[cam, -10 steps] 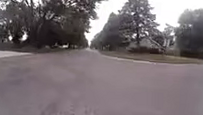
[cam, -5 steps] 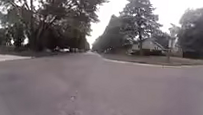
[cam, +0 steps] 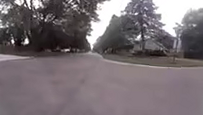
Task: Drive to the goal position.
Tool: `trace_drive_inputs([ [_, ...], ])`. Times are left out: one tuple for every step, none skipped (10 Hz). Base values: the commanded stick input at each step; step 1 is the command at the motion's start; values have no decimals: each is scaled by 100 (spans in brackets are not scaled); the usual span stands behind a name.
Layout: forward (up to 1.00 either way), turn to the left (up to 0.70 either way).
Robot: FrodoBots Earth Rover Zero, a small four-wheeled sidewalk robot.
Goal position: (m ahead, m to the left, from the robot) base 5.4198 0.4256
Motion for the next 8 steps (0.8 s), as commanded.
trace_drive_inputs([
  [100,-38],
  [100,-39],
  [100,-25],
  [100,0],
  [100,0],
  [100,0],
  [100,0],
  [100,0],
])
